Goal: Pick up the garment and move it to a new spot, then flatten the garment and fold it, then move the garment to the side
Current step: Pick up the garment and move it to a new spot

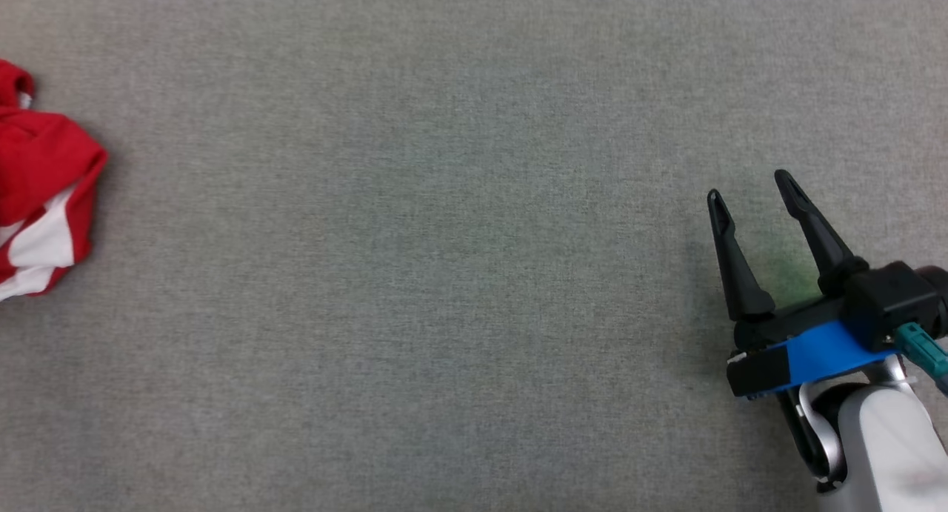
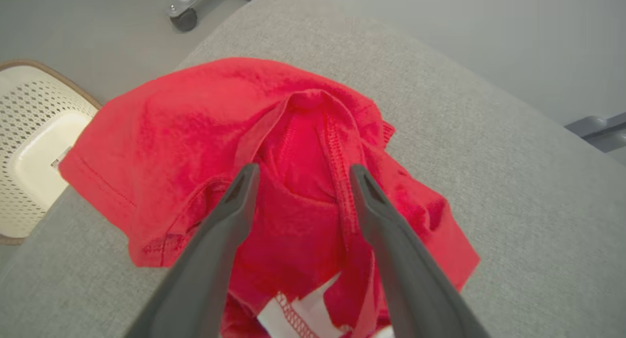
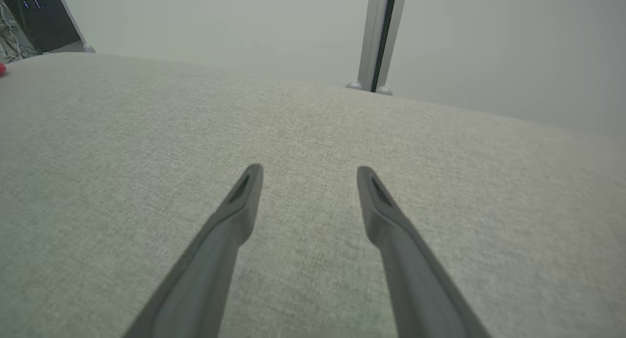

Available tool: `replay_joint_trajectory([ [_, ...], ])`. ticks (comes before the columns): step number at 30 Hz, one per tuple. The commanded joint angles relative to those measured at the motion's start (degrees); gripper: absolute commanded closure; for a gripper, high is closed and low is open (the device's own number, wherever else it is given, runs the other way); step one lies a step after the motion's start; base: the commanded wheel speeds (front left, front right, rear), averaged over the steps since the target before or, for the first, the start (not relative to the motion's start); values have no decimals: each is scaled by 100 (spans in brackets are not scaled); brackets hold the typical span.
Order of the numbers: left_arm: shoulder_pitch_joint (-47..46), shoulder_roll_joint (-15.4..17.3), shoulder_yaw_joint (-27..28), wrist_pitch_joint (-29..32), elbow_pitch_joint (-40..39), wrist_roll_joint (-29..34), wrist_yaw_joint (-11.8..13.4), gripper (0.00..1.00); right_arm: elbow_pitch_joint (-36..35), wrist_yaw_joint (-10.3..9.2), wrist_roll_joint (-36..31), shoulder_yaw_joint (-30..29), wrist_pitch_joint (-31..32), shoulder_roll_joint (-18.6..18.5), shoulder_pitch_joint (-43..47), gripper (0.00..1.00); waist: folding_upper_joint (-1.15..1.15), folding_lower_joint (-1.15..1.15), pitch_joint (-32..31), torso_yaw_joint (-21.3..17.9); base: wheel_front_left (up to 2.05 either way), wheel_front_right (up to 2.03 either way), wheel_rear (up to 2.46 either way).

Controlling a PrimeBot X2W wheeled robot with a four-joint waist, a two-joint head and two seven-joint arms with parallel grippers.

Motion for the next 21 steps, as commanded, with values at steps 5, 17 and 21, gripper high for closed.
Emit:
replay_joint_trajectory([
  [5, -172, 72, -45, 846, 442, -324, 224, 0, -141, 1, -21, 92, -61, 22, -243, 0, 0, -1, 255, -283, 0, 0, 0],
  [17, 580, 299, -32, 1543, 284, -508, 519, 100, 121, 1, 51, -1, -328, 243, -98, 0, 0, -1, -66, -621, 0, 0, 0],
  [21, 515, 477, 33, 1230, 69, -332, 451, 100, 212, 1, 50, -27, -368, 280, -49, 0, 0, -1, -311, -573, 0, 0, 0],
])
